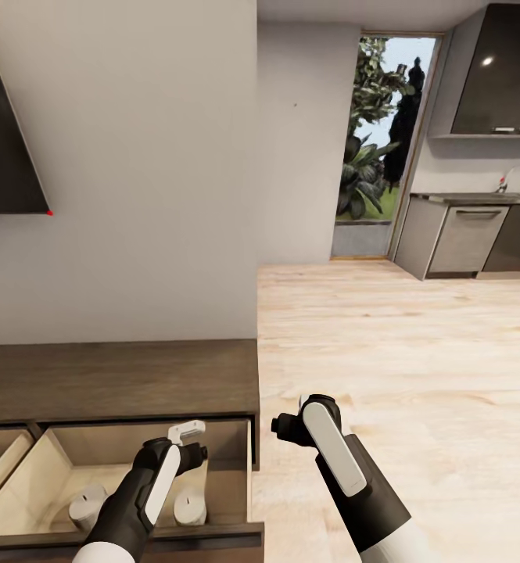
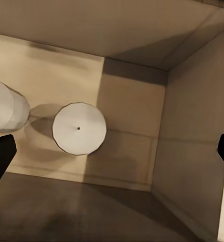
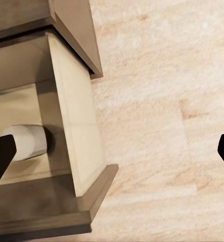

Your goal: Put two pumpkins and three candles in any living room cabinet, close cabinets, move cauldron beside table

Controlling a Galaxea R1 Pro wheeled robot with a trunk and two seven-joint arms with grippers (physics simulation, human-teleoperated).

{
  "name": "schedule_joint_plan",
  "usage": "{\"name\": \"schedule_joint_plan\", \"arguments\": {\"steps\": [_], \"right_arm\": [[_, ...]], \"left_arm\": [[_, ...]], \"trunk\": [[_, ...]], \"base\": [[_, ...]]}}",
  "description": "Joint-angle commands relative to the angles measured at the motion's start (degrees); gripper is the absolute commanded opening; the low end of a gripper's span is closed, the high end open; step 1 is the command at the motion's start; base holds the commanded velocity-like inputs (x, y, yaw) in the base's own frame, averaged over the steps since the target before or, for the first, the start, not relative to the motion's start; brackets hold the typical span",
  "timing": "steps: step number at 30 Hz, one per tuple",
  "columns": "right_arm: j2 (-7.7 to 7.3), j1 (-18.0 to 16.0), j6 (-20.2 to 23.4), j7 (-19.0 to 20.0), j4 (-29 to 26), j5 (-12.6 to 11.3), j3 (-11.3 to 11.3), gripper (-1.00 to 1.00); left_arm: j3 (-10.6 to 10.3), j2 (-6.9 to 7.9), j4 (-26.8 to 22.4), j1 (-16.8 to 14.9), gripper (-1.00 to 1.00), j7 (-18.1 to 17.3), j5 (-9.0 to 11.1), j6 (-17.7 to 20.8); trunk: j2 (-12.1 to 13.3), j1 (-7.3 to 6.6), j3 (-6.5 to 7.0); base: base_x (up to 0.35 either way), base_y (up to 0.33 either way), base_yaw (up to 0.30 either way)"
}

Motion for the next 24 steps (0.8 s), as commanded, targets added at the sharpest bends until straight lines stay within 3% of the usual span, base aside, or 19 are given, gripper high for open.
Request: {"name": "schedule_joint_plan", "arguments": {"steps": [1,16,24], "right_arm": [[0.0,0.0,0.0,0.0,0.0,0.0,0.0,1.0],[0.0,0.0,0.0,0.0,0.0,0.0,0.0,1.0],[0.0,0.0,0.0,0.0,0.0,0.0,0.0,1.0]], "left_arm": [[0.0,0.0,0.0,0.0,1.0,0.0,0.0,0.0],[0.0,0.0,0.0,0.0,1.0,0.0,0.0,0.0],[0.0,0.0,0.0,0.0,1.0,0.0,0.1,0.0]], "trunk": [[0.4,-0.23,0.18],[6.4,-3.52,2.88],[9.6,-5.28,4.31]], "base": [[0.0,0.0,0.0],[-0.002,0.0,0.0],[-0.158,0.0,0.0]]}}
